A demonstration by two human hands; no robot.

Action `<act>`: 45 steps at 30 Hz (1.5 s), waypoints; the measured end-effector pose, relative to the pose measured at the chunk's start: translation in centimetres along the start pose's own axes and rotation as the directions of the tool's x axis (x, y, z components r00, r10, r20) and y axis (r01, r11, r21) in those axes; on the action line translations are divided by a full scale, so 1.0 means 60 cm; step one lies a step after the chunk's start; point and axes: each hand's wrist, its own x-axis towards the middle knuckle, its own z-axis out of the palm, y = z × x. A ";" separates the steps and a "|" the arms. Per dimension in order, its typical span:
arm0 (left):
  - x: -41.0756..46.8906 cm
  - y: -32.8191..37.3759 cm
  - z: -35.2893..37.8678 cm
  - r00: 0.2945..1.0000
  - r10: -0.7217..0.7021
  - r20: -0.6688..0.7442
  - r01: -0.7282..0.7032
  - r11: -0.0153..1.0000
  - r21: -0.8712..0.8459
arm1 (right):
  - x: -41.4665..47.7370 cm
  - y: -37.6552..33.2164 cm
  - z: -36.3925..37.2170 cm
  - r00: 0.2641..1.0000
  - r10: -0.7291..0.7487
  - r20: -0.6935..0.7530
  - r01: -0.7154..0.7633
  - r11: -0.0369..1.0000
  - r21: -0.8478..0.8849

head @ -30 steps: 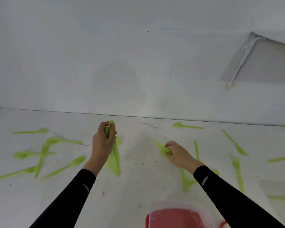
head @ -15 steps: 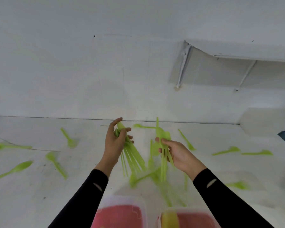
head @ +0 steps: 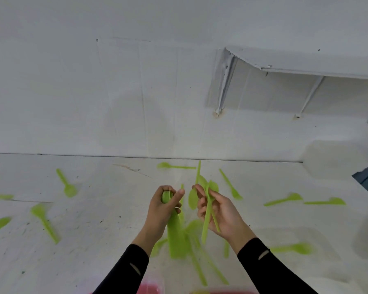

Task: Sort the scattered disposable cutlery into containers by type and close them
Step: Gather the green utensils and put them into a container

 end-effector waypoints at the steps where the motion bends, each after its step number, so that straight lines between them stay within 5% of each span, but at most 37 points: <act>1: -0.001 -0.002 -0.001 1.000 -0.013 0.023 0.013 1.000 -0.013 | 0.002 0.002 -0.004 1.000 0.000 -0.005 0.000 1.000 0.022; 10: -0.008 -0.006 0.000 0.972 -0.064 0.226 0.051 0.997 0.062 | 0.004 -0.003 0.021 0.999 -0.008 -0.046 0.002 0.992 -0.129; 19: 0.006 -0.014 0.007 0.994 -0.026 -0.110 0.030 0.999 0.035 | -0.021 -0.005 0.018 0.993 -0.012 -0.119 -0.050 0.861 -0.506; 23: 0.003 -0.010 0.031 0.988 0.026 -0.152 -0.032 0.999 -0.041 | -0.029 -0.004 0.032 0.995 0.037 -0.097 -0.082 0.851 -0.519; 31: 0.005 -0.010 0.027 0.974 -0.047 -0.219 -0.021 0.954 -0.298 | -0.054 -0.029 0.037 0.993 0.036 -0.109 -0.110 0.582 -0.806; 35: -0.003 -0.006 0.030 0.987 -0.012 -0.157 -0.035 0.955 -0.296 | -0.051 -0.033 0.043 0.987 -0.050 -0.153 -0.091 0.612 -0.786; 39: -0.002 -0.008 0.029 0.988 -0.016 -0.155 -0.033 0.949 -0.312 | -0.055 -0.051 0.047 0.985 -0.053 -0.166 -0.046 0.839 -0.542; 41: 0.001 -0.009 0.030 0.990 -0.042 -0.137 -0.010 0.933 -0.359 | -0.053 -0.058 0.044 0.989 -0.061 -0.133 -0.014 0.867 -0.497; 43: 0.003 -0.010 0.032 0.991 -0.093 -0.094 0.055 0.938 -0.342 | -0.048 -0.054 0.037 0.988 -0.090 -0.127 -0.009 0.783 -0.622; 45: 0.000 -0.013 0.036 0.989 -0.146 0.013 0.145 0.962 -0.233 | -0.046 -0.040 0.032 0.975 -0.164 -0.150 -0.043 0.523 -0.852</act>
